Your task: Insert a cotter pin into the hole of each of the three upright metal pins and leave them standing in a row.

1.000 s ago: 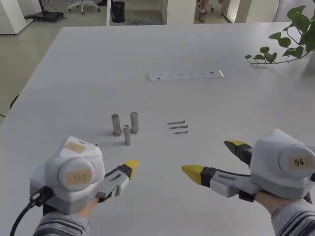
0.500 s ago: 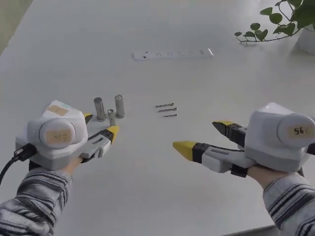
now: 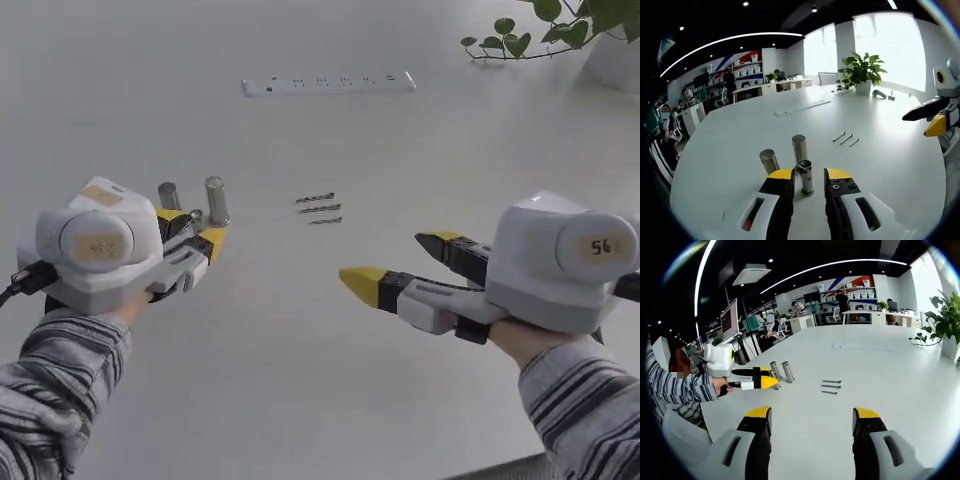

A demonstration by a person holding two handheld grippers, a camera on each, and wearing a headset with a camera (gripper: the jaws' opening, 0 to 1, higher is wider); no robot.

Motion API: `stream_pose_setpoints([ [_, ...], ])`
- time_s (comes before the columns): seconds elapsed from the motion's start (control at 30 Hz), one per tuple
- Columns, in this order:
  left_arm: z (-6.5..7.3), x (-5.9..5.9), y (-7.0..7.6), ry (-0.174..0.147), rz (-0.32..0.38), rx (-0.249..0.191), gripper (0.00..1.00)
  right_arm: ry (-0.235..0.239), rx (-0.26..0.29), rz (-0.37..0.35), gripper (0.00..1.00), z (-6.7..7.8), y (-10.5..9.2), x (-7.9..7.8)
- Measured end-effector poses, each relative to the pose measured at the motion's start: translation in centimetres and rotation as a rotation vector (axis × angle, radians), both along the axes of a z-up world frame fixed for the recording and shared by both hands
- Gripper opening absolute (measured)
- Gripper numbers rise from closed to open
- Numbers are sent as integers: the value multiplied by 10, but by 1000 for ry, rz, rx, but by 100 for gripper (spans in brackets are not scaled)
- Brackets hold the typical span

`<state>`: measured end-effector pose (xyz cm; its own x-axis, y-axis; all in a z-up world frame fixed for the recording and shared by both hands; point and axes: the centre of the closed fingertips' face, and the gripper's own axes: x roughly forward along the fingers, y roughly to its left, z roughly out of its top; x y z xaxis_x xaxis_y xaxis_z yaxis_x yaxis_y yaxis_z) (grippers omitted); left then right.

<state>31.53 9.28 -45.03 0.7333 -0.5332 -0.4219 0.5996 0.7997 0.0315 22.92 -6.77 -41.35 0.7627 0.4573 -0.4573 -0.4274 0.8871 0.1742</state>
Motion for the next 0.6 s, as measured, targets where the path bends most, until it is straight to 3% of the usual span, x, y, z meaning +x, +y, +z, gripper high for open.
stream_pose_setpoints([
  [0.23,-6,5,4,7,9,7,10,12,10,-11,61,-4,1,1],
  [0.37,-7,5,5,19,14,-11,6,21,12,-11,61,-8,2,1],
  [0.6,-7,3,4,17,-12,-13,5,22,15,-10,60,-7,2,3],
])
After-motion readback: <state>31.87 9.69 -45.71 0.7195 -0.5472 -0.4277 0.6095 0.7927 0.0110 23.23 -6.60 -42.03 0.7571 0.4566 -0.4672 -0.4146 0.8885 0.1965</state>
